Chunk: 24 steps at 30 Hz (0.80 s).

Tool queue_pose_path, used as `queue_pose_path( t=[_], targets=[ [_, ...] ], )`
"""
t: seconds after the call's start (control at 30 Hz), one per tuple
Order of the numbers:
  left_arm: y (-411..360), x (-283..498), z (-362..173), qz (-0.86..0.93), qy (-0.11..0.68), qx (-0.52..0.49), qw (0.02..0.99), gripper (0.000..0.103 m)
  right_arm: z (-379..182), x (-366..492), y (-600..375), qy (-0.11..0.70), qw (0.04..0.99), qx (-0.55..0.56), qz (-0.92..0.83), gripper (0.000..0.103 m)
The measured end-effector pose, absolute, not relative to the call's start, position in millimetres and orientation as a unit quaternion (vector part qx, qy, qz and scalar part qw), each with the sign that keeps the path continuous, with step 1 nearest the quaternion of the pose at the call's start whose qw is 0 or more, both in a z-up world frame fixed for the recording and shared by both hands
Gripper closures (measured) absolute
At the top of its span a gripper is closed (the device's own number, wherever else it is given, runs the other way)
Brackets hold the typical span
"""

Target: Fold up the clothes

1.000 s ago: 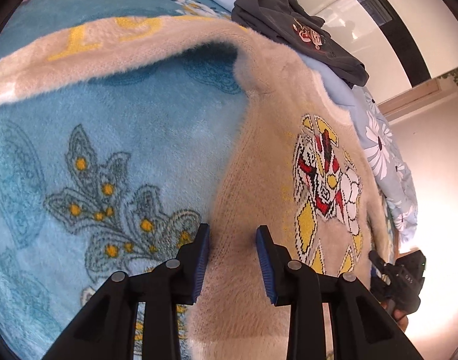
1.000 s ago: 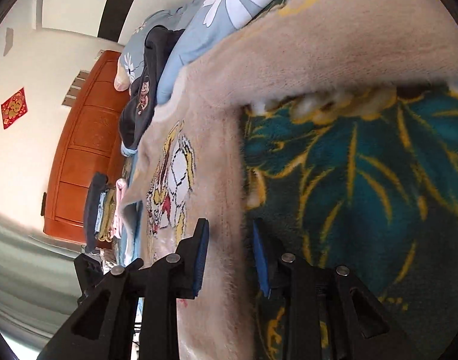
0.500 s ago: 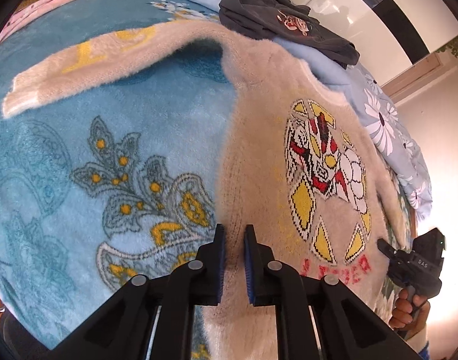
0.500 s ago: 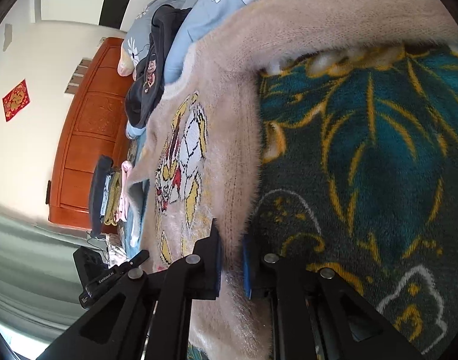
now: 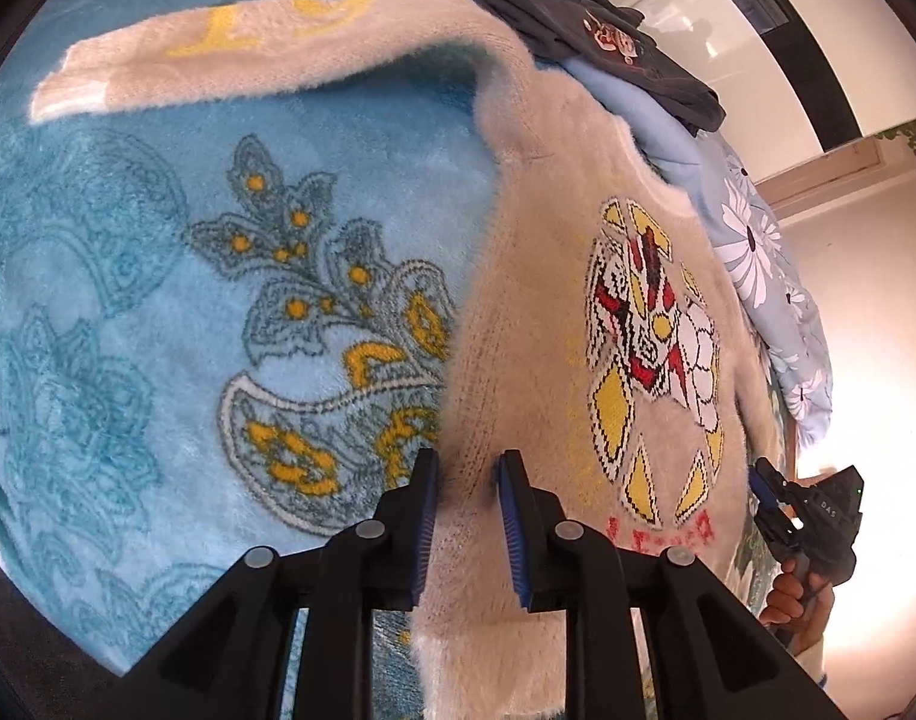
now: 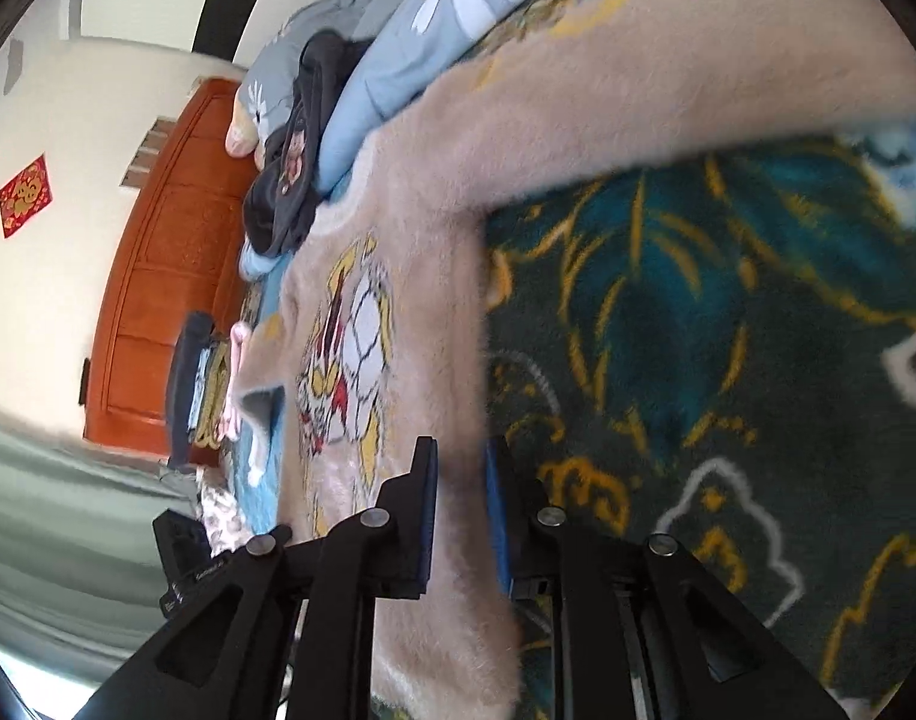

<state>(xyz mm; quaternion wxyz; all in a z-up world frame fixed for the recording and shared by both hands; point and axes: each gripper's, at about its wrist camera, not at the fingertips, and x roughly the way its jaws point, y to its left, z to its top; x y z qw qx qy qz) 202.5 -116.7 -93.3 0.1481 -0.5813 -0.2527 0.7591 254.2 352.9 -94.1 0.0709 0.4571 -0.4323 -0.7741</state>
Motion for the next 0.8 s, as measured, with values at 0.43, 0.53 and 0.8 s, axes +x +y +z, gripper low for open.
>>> queue_pose_path(
  t=[0.43,0.53,0.8],
  targets=[
    [-162.9,200.2,-85.3,0.790,-0.311,-0.525,0.061,0.062,-89.3,321.6,497.3,-0.554,-0.241,0.285,-0.744,0.078],
    [-166.3,198.7,-84.6,0.794,-0.322,-0.514,0.046,0.059,-97.5,329.8,512.1,-0.588,-0.258,0.253,-0.724,0.073],
    [-167.8,198.6,-81.8,0.816,-0.302,-0.492,0.011,0.042,-107.2,317.9,529.3,-0.602,-0.274,0.221,-0.717,0.073]
  ],
)
